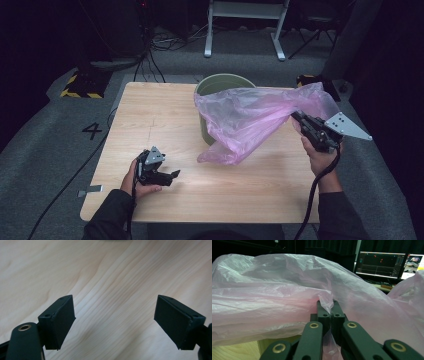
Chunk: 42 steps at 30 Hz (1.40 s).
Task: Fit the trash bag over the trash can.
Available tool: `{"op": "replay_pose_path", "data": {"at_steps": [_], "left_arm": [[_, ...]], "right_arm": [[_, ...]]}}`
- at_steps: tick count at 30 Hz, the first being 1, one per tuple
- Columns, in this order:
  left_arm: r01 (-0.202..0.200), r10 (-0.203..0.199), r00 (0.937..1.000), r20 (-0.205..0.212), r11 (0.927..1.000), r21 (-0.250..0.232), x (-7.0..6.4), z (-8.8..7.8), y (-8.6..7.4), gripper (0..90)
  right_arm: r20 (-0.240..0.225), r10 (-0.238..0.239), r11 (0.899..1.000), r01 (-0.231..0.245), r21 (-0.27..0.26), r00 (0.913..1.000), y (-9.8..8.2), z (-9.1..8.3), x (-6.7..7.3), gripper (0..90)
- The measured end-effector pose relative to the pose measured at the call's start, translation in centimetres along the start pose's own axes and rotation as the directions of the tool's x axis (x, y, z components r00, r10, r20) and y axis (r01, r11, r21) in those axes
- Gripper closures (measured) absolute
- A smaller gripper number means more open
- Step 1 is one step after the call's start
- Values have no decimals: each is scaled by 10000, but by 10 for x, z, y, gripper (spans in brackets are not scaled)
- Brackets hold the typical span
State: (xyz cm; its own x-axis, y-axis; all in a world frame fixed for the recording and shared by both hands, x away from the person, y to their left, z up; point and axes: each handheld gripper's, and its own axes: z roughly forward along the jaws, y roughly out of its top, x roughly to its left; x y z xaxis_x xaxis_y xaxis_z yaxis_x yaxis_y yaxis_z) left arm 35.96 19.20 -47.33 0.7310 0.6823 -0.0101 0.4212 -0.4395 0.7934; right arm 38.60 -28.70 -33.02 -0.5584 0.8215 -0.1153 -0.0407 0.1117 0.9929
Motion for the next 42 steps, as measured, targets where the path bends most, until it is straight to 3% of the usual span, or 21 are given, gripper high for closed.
{"op": "replay_pose_path", "data": {"at_steps": [1, 2, 3, 4, 5, 9, 11, 12, 13, 14, 17, 18, 20, 22, 24, 25, 27, 29, 35, 40, 42], "left_arm": [[-202, 202, 9998, 30, 9995, -236, -7, -3, 6, 163], [-708, 709, 9975, -7, 9951, -689, -22, -9, 20, 168], [-708, 709, 9975, -7, 9951, -689, -22, -9, 20, 165], [-982, 1010, 9947, 199, 9891, -1100, -34, -14, 33, 162], [-982, 1010, 9947, 199, 9891, -1100, -34, -14, 33, 165], [-1098, 1251, 9887, 825, 9795, -1687, -53, -17, 54, 163], [-1267, 1450, 9855, 884, 9744, -1857, -61, -15, 62, 166], [-1333, 1519, 9847, 858, 9724, -1914, -65, -13, 65, 180], [-1504, 1603, 9864, 349, 9686, -1979, -70, -10, 72, 189], [-1504, 1603, 9864, 349, 9686, -1979, -70, -10, 72, 228], [-1503, 1576, 9874, 109, 9587, -2414, -69, -8, 82, 374], [-1503, 1576, 9874, 109, 9587, -2414, -69, -8, 82, 470], [-1823, 1784, 9832, -393, 9446, -2728, -71, -11, 87, 518], [-1753, 1664, 9845, -551, 9299, -3233, -65, -18, 94, 671], [-1750, 1637, 9846, -621, 9271, -3314, -63, -20, 97, 729], [-1557, 1434, 9878, -608, 9194, -3611, -57, -24, 103, 757], [-1530, 1397, 9882, -625, 9177, -3667, -54, -26, 106, 772], [-1590, 1358, 9869, -872, 9106, -3815, -46, -30, 118, 818], [-1771, 1335, 9815, -1372, 9052, -3864, -34, -32, 142, 823], [-1798, 1215, 9768, -1762, 9122, -3681, -22, -22, 163, 805], [-2217, 1454, 9614, -2335, 9121, -3449, -19, -15, 170, 804]], "right_arm": [[21, -27, 10000, 27, 8, 10000, 1, 0, 1, 897], [73, -102, 9999, 102, 47, 9999, 3, 1, 2, 897], [73, -102, 9999, 102, 47, 9999, 3, 1, 2, 897], [35, -114, 9999, 114, 89, 9999, 3, 3, 4, 897], [35, -114, 9999, 114, 89, 9999, 3, 3, 4, 897], [28, -89, 9998, 89, 161, 10000, 2, 7, 6, 897], [-1, -88, 9998, 88, 184, 10000, 2, 8, 6, 897], [-42, -100, 9997, 101, 241, 9999, 1, 9, 6, 897], [-61, -104, 9996, 105, 261, 9999, 1, 9, 7, 897], [-61, -104, 9996, 105, 261, 9999, 1, 9, 7, 897], [-97, -127, 9995, 130, 277, 9999, 0, 9, 7, 897], [-97, -127, 9995, 130, 277, 9999, 0, 9, 7, 897], [-131, -127, 9994, 131, 332, 9998, -1, 10, 7, 897], [-179, -134, 9992, 141, 364, 9997, -2, 10, 8, 897], [-188, -120, 9993, 126, 350, 9998, -3, 11, 8, 897], [-182, -124, 9993, 130, 340, 9998, -3, 11, 8, 897], [-198, -142, 9993, 149, 347, 9997, -3, 11, 7, 896], [-172, -126, 9993, 131, 340, 9998, -5, 11, 7, 897], [-97, -84, 9993, 88, 363, 9999, -7, 15, 4, 896], [58, -99, 9991, 96, 402, 9999, -8, 16, 0, 896], [139, -101, 9991, 95, 414, 9999, -9, 16, -2, 896]]}}
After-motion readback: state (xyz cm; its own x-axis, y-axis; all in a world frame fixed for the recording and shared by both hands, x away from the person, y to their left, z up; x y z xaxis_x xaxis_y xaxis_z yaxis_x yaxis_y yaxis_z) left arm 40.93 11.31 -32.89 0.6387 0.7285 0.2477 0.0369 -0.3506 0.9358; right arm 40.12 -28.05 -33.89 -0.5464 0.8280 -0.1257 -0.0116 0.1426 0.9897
